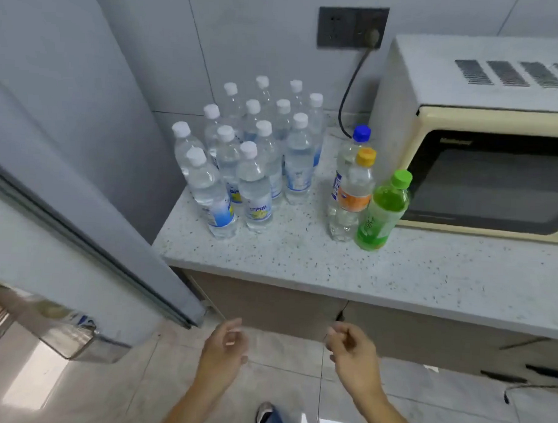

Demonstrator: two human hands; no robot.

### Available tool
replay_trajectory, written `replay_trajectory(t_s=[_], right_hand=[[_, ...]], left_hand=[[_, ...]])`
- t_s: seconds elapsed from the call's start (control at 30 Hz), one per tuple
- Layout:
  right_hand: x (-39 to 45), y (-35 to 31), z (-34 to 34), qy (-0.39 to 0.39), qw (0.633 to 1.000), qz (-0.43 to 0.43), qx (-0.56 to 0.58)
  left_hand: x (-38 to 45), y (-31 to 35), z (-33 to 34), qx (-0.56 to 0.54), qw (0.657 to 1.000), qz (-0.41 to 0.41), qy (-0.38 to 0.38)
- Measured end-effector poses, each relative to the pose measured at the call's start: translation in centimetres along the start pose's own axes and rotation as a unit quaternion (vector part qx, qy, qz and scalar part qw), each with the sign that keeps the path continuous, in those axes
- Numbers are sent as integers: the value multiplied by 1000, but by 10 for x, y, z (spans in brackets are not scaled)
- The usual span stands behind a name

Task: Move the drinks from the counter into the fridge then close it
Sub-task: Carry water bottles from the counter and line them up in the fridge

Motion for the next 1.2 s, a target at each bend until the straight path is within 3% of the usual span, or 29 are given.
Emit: replay_trajectory(t_s=[0.1,0.2,0.47,0.67,1.07,1.2], right_hand=[[33,-87,23,3,994,-107,12],[68,-161,55,-4,985,-173,-3],[125,-257,99,24,964,-261,-31],[134,-266,108,69,967,-240,-51],[105,-217,59,-43,969,-240,38],[91,-193,36,-76,963,-253,49]], left_hand=[[26,69,16,-74,994,81,27],[50,126,18,-108,979,138,104],[97,190,17,-164,956,153,186],[116,209,23,-198,948,164,187],[61,186,28,-114,957,195,181],[25,158,28,-131,965,185,130]])
Point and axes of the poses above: each hand's wrist, its own x-axis towards the middle knuckle, its own z-axis out of the palm, y = z × x, the point moved 5 cm from there along x, towards the middle knuckle, and after that the axes turned 13 degrees about -x, right-handed, at the moved point
